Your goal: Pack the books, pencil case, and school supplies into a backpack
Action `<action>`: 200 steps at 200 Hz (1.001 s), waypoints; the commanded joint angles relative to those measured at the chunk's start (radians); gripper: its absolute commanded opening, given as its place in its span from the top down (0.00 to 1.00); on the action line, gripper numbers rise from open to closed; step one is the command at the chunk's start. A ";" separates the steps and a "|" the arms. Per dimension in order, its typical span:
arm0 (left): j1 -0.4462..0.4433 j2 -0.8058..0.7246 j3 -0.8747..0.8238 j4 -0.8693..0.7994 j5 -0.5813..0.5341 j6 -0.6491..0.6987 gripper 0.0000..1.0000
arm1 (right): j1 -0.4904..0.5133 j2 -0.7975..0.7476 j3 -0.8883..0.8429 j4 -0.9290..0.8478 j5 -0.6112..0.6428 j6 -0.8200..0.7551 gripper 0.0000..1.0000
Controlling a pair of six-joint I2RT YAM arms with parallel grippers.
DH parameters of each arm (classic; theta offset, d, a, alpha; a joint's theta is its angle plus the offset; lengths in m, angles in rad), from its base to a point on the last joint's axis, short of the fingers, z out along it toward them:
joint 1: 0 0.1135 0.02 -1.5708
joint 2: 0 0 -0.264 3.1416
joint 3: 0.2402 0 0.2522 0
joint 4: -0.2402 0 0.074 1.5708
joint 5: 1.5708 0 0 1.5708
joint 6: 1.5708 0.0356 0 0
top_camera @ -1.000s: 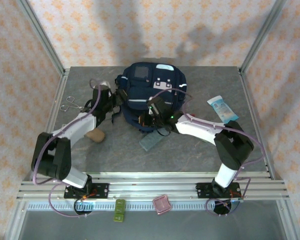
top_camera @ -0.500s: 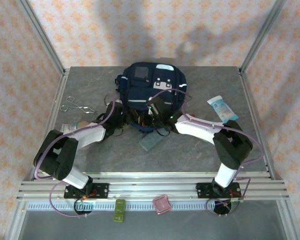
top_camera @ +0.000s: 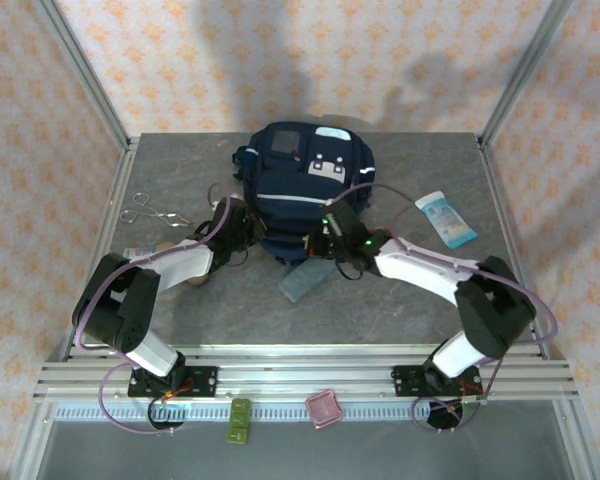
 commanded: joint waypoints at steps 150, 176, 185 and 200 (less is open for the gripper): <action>0.104 -0.009 0.189 -0.113 -0.099 0.118 0.70 | -0.150 -0.104 -0.153 0.090 0.016 0.010 0.87; 0.104 -0.058 0.154 -0.133 -0.146 0.131 0.62 | -0.142 -0.043 -0.132 0.129 -0.022 0.016 0.81; 0.103 -0.071 0.146 -0.137 -0.132 0.129 0.56 | -0.136 -0.018 -0.116 0.135 -0.026 0.014 0.79; 0.087 -0.095 0.122 -0.134 -0.103 0.111 0.47 | -0.131 0.034 -0.089 0.143 -0.026 0.006 0.77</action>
